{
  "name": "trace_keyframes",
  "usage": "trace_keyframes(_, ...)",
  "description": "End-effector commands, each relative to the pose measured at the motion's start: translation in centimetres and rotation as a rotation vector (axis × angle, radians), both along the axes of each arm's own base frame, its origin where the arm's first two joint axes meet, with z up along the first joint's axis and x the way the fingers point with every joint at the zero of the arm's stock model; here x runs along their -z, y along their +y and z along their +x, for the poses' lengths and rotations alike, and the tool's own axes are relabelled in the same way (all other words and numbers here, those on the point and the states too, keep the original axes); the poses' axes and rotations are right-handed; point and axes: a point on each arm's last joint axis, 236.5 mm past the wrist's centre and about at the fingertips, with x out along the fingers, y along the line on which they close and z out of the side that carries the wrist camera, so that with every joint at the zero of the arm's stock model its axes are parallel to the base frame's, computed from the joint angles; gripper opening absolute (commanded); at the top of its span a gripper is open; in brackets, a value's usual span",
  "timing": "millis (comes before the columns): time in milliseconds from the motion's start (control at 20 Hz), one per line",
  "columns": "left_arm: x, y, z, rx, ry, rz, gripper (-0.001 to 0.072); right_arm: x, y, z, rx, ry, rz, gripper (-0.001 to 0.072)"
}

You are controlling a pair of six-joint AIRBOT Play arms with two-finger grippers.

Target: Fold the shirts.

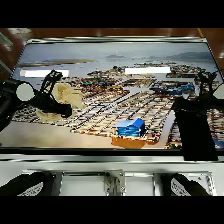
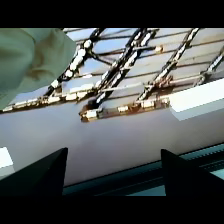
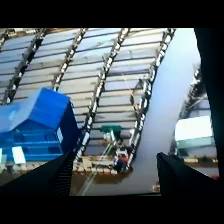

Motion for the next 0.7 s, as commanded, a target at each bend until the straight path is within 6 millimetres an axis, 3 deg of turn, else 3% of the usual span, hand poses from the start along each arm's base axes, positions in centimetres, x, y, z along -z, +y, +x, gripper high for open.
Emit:
trace_keyframes(0,0.0,0.0,0.0,0.0,-0.001,0.0,0.0702,0.0,0.0,0.0,-0.001,-0.001,0.0,0.0632)
trace_keyframes(400,0.0,0.0,0.0,0.0,-0.001,0.0,0.0702,-0.1,0.0,0.1,-0.001,-0.005,-0.001,0.0632)
trace_keyframes(650,0.0,0.0,0.0,0.0,-0.001,0.0,0.0702,-1.7,-1.1,4.4,0.041,-0.198,-0.035,0.0632)
